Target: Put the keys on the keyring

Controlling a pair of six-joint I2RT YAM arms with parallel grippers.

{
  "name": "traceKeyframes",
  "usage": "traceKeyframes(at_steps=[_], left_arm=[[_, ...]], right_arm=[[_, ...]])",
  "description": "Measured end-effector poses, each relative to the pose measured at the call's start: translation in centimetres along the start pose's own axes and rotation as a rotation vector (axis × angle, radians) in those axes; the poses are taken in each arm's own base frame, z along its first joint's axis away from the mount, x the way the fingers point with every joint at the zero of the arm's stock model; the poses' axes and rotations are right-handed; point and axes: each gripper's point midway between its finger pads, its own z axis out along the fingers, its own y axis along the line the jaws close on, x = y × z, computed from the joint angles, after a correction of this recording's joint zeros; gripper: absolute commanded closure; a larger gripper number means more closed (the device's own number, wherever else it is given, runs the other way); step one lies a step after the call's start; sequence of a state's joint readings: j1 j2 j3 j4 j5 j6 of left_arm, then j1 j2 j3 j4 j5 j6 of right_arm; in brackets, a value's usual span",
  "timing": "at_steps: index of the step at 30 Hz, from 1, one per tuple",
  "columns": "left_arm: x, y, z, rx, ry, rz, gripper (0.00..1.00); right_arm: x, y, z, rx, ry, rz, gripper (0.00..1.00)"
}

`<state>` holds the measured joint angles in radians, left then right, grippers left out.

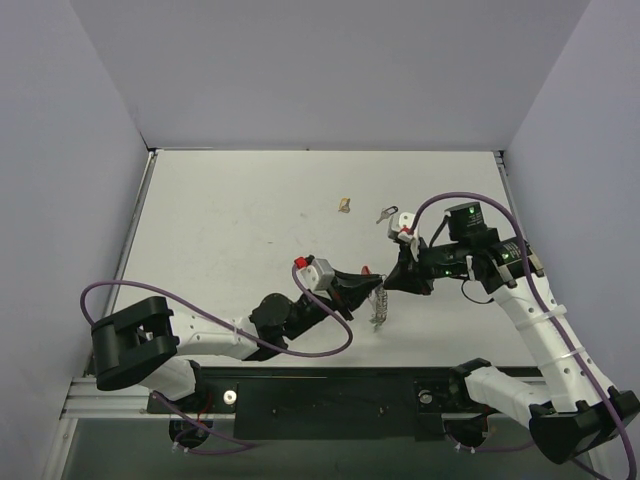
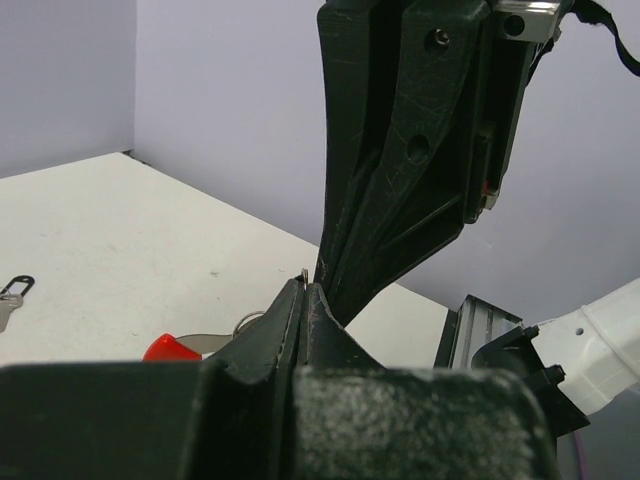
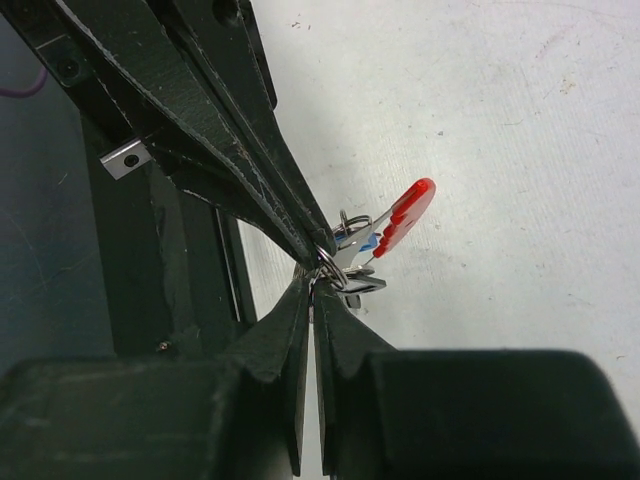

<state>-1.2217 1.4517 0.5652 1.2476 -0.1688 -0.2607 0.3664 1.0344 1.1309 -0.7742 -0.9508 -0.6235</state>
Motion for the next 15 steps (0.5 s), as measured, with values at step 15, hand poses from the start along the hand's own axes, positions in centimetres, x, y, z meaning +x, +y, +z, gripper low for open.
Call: traceKeyframes(at_steps=[15], left_arm=[[0.2,0.0,-0.2,0.085,0.029,-0.057,1.0]], right_arm=[[-0.2,0.2,-2.5,0.061,-0.042,-0.013,0.58]])
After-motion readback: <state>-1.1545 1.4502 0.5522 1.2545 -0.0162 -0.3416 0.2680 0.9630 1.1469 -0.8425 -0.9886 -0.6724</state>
